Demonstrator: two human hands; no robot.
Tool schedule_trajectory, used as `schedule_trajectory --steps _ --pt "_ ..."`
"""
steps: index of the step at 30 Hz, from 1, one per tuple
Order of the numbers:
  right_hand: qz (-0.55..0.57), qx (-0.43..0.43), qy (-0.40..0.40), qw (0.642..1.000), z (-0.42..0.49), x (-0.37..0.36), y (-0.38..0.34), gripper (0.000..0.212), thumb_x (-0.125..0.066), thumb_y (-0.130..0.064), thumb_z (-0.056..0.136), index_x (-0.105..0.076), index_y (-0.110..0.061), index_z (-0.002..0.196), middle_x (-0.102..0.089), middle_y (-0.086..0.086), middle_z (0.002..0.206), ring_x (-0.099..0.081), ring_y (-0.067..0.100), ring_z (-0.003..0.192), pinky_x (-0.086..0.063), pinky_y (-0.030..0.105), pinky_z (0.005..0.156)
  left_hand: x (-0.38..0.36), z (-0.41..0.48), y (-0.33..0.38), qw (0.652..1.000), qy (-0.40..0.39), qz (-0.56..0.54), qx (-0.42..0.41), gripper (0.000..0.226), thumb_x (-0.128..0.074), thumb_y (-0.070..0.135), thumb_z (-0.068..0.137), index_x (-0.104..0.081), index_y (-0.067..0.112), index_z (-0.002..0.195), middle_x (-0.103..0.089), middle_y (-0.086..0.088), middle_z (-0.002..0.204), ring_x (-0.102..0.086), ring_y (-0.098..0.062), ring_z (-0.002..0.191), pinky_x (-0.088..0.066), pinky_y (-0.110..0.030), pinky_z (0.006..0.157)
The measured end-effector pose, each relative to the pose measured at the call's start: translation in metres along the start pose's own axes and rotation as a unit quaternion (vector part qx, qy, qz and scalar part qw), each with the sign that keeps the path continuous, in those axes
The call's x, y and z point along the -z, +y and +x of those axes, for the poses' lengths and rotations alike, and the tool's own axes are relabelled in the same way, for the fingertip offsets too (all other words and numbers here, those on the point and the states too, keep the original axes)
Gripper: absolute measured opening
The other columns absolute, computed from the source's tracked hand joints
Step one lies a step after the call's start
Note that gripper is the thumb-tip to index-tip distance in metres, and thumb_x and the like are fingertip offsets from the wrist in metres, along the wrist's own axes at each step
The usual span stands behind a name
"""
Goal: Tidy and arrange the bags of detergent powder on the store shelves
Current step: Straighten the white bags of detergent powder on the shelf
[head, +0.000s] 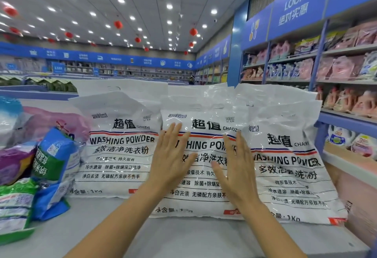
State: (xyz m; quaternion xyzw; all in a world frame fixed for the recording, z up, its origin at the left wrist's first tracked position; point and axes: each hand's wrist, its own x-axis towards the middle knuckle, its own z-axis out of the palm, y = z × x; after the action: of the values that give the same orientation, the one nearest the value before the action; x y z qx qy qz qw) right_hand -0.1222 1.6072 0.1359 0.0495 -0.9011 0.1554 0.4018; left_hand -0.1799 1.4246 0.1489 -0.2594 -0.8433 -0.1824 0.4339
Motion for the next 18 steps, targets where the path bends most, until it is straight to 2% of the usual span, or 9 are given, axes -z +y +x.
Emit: schedule_trajectory --steps 1,3,4,6,9,13,15,18 --pt "-0.015 0.024 -0.025 0.999 0.008 -0.003 -0.001 0.073 -0.018 -0.066 0.087 -0.003 -0.033 0.149 0.015 -0.002 0.158 0.019 0.012 0.143 0.009 0.038 0.117 -0.003 0.008 -0.005 0.999 -0.039 0.028 -0.005 0.069 -0.016 0.062 0.094 -0.022 0.021 0.149 -0.010 -0.007 0.159 -0.001 -0.021 0.146 -0.002 -0.040 0.117" --pt "-0.050 0.042 -0.082 0.994 0.017 -0.010 0.001 0.074 -0.005 -0.073 0.083 0.004 -0.038 0.147 0.023 -0.005 0.155 0.026 0.010 0.141 0.011 0.043 0.116 -0.010 0.017 -0.017 0.994 -0.090 0.055 0.014 0.075 0.000 0.073 0.085 0.010 0.033 0.148 0.018 0.004 0.157 0.022 -0.013 0.143 0.019 -0.036 0.115" --pt "-0.057 0.039 -0.099 0.993 0.021 -0.012 0.004 0.075 0.001 -0.076 0.081 0.006 -0.039 0.146 0.025 -0.007 0.155 0.028 0.009 0.140 0.011 0.045 0.116 -0.013 0.020 -0.023 0.991 -0.115 0.058 0.029 0.075 0.004 0.076 0.081 0.021 0.036 0.143 0.026 0.009 0.154 0.029 -0.010 0.140 0.024 -0.035 0.112" --pt "-0.066 0.034 -0.118 0.990 0.024 -0.014 0.009 0.077 0.007 -0.078 0.077 0.010 -0.042 0.145 0.027 -0.009 0.153 0.030 0.008 0.138 0.013 0.044 0.116 -0.016 0.024 -0.027 0.987 -0.142 0.057 0.043 0.078 0.008 0.080 0.074 0.032 0.041 0.136 0.033 0.013 0.150 0.032 -0.007 0.138 0.023 -0.037 0.113" --pt "-0.096 0.043 -0.143 0.984 0.025 -0.010 0.014 0.077 0.008 -0.079 0.075 0.017 -0.044 0.142 0.032 -0.011 0.151 0.033 0.006 0.137 0.014 0.043 0.116 -0.014 0.027 -0.029 0.985 -0.162 0.027 0.050 0.091 0.006 0.088 0.065 0.023 0.040 0.140 0.028 0.015 0.151 0.027 -0.007 0.140 0.014 -0.040 0.117" --pt "-0.123 0.041 -0.129 0.983 0.022 -0.006 0.012 0.079 0.008 -0.078 0.074 0.016 -0.041 0.143 0.028 -0.008 0.153 0.030 0.008 0.139 0.015 0.042 0.115 0.016 0.017 -0.033 0.987 -0.150 -0.045 0.045 0.090 -0.022 0.083 0.071 0.016 0.042 0.141 0.019 0.015 0.153 0.015 -0.004 0.142 0.007 -0.033 0.118" --pt "-0.115 0.037 -0.080 0.989 0.018 -0.001 0.007 0.078 0.006 -0.077 0.078 0.009 -0.037 0.145 0.017 -0.007 0.156 0.020 0.012 0.143 0.014 0.039 0.116 0.035 0.004 -0.039 0.988 -0.139 -0.042 0.060 0.088 -0.033 0.076 0.078 0.013 0.040 0.144 0.012 0.011 0.156 0.010 -0.008 0.145 0.004 -0.031 0.117" --pt "-0.031 0.029 -0.015 0.999 0.006 0.007 -0.007 0.076 -0.007 -0.072 0.085 -0.014 -0.032 0.148 -0.002 -0.006 0.157 0.005 0.011 0.145 0.013 0.031 0.116 0.065 -0.023 -0.048 0.987 -0.114 -0.050 0.104 0.082 -0.047 0.062 0.085 -0.010 0.030 0.150 -0.007 0.005 0.159 -0.005 -0.012 0.145 0.000 -0.025 0.112"
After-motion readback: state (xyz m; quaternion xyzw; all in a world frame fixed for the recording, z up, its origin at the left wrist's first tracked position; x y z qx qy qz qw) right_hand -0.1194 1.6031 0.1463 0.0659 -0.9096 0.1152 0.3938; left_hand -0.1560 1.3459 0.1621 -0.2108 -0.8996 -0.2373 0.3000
